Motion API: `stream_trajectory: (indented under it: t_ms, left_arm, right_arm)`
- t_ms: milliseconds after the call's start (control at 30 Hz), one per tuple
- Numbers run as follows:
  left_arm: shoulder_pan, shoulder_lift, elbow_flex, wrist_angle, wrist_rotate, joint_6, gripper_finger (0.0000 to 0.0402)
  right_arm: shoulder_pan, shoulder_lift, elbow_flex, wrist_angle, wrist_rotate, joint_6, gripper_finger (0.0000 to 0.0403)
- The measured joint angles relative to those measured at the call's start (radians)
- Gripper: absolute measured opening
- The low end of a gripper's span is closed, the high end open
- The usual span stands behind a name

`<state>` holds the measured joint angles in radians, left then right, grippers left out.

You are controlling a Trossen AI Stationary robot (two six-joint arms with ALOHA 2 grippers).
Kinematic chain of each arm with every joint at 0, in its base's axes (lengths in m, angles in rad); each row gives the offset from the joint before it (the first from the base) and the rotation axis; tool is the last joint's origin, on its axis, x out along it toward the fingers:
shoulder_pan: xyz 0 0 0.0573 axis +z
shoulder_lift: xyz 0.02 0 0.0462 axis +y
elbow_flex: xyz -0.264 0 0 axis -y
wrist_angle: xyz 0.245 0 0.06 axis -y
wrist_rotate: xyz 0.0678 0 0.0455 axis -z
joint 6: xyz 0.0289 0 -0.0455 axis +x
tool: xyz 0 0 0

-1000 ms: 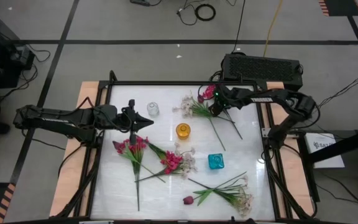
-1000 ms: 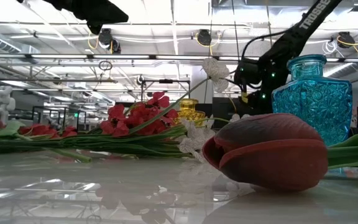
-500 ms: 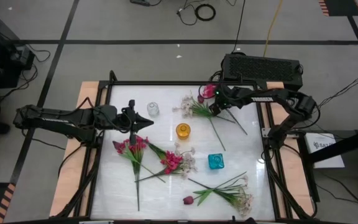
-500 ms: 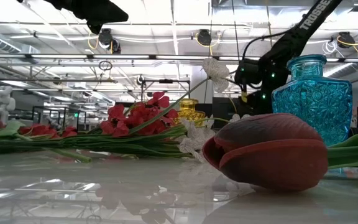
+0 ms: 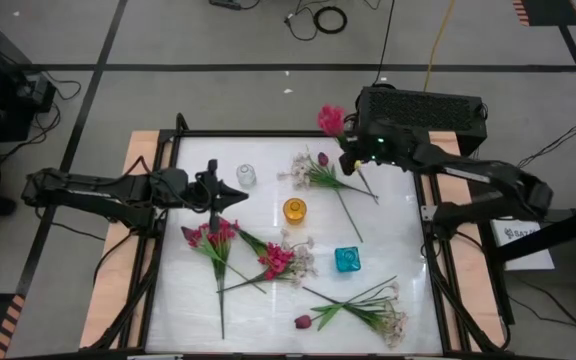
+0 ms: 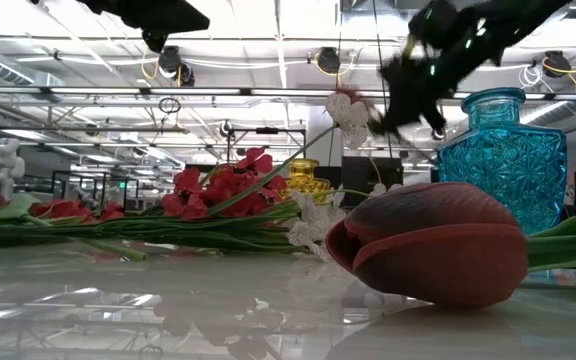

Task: Sort flowers into vase by color
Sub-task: Put the top pink flowers into the transparent vase

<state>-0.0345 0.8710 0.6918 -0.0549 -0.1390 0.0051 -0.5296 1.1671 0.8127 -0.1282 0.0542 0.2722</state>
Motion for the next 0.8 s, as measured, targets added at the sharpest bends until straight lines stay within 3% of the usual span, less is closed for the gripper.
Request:
stream_trajectory:
  t_ms: [167,467,567,800]
  left_arm:
    - [0.001,0.068,0.001,0.156,0.000,-0.016,0.0020]
    - [0.000,0.266,0.001,0.439,0.002,-0.078,0.0027]
    - [0.000,0.307,0.001,0.533,0.024,-0.104,0.0056]
    - [-0.011,0.408,0.001,0.710,0.034,-0.105,0.0174]
  right_arm:
    - [0.128,-0.079,0.002,0.228,-0.034,0.016,0.0005]
    - [0.346,-0.034,0.001,0.638,-0.033,0.015,0.0005]
    - [0.388,-0.002,0.001,0.786,-0.031,0.015,0.0005]
    - [0.445,0.123,0.001,1.050,0.028,0.012,0.0005]
